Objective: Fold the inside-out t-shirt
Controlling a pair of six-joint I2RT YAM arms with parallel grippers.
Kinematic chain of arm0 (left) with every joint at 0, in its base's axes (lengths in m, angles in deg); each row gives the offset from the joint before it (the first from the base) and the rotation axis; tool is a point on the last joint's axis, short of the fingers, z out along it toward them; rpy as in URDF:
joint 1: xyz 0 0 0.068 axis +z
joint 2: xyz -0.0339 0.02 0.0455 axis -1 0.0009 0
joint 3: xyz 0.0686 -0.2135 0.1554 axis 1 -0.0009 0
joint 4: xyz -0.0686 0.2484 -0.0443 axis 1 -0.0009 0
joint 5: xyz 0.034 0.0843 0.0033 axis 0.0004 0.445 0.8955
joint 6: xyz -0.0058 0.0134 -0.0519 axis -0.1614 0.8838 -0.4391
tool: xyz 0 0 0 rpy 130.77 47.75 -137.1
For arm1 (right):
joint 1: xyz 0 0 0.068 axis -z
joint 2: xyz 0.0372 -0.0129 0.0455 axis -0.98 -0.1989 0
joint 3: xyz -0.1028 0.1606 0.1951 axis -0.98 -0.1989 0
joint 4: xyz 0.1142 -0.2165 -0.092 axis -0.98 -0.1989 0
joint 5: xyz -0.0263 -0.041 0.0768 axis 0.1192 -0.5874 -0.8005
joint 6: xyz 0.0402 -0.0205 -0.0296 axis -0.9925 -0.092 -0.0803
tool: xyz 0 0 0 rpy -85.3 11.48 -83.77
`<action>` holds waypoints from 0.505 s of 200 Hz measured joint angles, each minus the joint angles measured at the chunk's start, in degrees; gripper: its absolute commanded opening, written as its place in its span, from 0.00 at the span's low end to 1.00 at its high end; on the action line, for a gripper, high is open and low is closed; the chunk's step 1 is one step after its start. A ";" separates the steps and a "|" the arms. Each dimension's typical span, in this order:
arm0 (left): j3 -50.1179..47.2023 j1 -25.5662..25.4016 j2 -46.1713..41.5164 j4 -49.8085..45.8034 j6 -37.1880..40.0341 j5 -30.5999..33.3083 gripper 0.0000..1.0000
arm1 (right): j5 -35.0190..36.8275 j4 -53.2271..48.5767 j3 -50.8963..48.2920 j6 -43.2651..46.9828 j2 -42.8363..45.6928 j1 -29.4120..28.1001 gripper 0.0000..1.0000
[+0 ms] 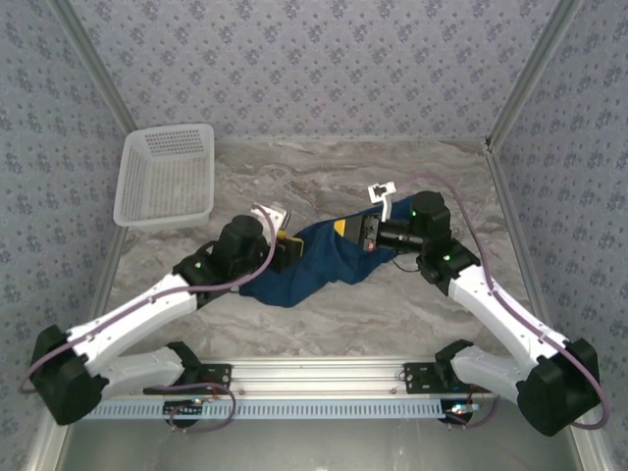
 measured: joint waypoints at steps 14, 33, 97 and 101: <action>-0.11 -3.23 -1.75 1.55 -0.83 -1.44 0.52 | 0.57 0.46 0.00 -0.81 -0.63 -0.24 0.00; 0.79 -6.36 0.57 3.74 -1.86 -3.23 0.56 | 1.09 0.87 0.00 -1.55 -1.20 -0.52 0.00; 6.56 -6.86 15.76 9.99 -2.62 -4.50 0.27 | 1.09 3.04 -0.15 -5.57 -1.36 -0.63 0.00; 6.86 -6.75 16.24 10.51 -2.43 -4.94 0.21 | 1.01 3.17 -0.17 -5.79 -1.36 -0.63 0.00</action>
